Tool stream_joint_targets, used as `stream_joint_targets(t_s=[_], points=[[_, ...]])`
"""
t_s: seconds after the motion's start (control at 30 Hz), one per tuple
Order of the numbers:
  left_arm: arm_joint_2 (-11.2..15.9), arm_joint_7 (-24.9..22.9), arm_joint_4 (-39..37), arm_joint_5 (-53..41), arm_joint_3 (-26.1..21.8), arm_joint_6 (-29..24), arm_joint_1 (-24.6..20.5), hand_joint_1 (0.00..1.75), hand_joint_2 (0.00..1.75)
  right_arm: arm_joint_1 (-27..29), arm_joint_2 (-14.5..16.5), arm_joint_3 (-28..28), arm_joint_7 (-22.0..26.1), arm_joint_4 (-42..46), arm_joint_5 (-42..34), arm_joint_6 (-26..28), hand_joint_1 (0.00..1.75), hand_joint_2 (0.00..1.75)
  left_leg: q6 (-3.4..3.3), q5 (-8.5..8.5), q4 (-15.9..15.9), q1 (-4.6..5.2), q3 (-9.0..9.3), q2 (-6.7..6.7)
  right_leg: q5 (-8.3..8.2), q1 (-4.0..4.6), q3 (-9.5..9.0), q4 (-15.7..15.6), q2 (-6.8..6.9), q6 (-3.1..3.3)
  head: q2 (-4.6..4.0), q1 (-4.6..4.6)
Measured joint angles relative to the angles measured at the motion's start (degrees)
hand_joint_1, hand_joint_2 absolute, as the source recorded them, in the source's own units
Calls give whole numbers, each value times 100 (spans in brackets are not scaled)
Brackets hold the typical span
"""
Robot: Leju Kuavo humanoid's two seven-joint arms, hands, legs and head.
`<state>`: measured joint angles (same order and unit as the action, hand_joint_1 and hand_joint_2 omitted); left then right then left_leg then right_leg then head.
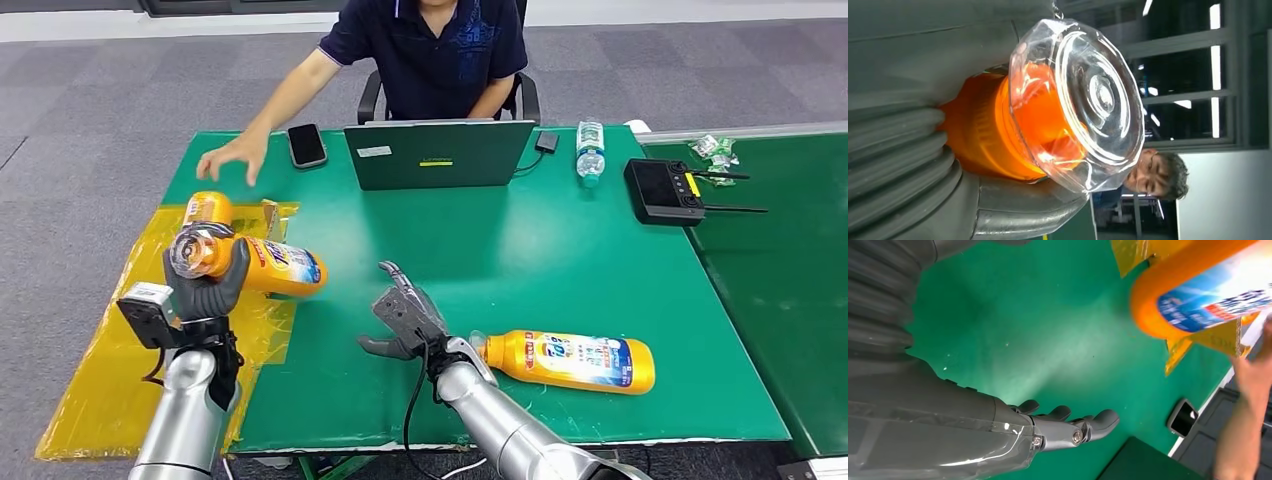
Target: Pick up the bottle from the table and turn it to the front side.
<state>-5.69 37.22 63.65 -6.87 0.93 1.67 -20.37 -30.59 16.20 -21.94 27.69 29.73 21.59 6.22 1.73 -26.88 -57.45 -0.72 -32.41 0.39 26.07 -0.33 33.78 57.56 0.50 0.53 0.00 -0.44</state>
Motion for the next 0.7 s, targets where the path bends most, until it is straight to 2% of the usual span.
stream_joint_targets(t_s=[0.2,0.3,0.53,0.7], points=[[389,0,456,-885,381,-1395,30,175,175,18,-26,-9,-10,3,0,-2,0,175,2,1,0,2,0,4,0,2,2,0,-4,0,0,-1],[542,0,553,-1418,560,-1861,-41,175,175,33,-44,-9,-25,11,0,-11,0,175,2,1,0,2,0,9,-2,1,2,-1,-6,1,0,-1],[644,-14,726,-2638,633,-2357,-140,175,175,49,-76,-9,-83,27,1,-16,0,175,3,2,0,-2,5,19,-4,0,4,0,-15,5,0,-2],[649,-42,771,-2996,649,-2497,-140,175,175,58,-86,-9,-92,31,2,-14,0,175,3,2,0,-3,5,19,-4,1,4,0,-15,5,0,-2]])
